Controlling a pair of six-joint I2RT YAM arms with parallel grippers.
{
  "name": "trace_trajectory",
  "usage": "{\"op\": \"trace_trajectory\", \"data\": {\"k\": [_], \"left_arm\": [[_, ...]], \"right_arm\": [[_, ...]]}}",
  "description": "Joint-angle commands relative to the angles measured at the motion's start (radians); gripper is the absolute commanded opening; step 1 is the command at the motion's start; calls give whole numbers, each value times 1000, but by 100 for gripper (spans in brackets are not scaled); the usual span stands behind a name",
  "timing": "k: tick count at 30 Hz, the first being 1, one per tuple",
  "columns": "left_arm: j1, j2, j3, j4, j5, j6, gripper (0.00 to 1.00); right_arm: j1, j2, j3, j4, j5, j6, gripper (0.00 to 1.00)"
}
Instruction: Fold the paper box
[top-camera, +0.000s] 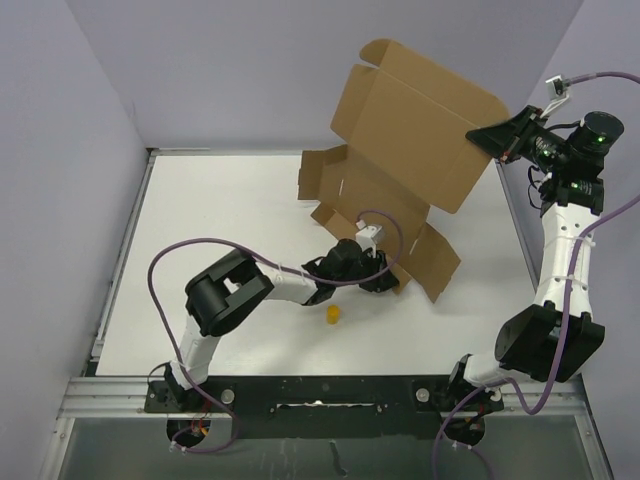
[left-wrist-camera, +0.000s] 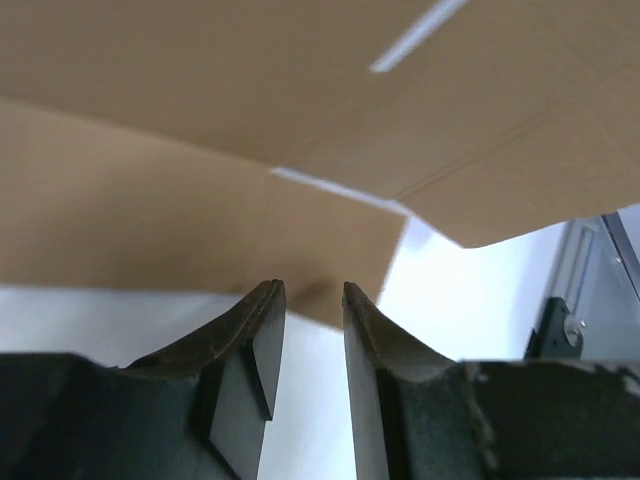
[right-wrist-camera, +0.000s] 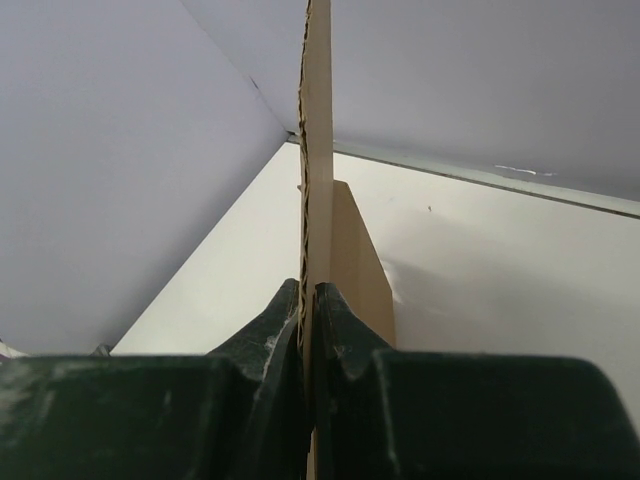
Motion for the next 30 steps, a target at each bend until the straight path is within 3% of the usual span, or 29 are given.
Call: {"op": "trace_trajectory", "data": {"k": [1,8,15,30], "left_arm": [[-85,-58,36,133,-20,14,27],[-161,-81,55,78,-148,128,9],[-233,-139,93,-33,-245,270,10],[-245,-15,192,-124,-311,328,14]], "right_arm": [[4,-24,6,34,-10,10,0],[4,-26,7,32,-10,9,0],[4,-28,-1,43,-7,16,0],[4,-37,0,42,-10,19,0]]}}
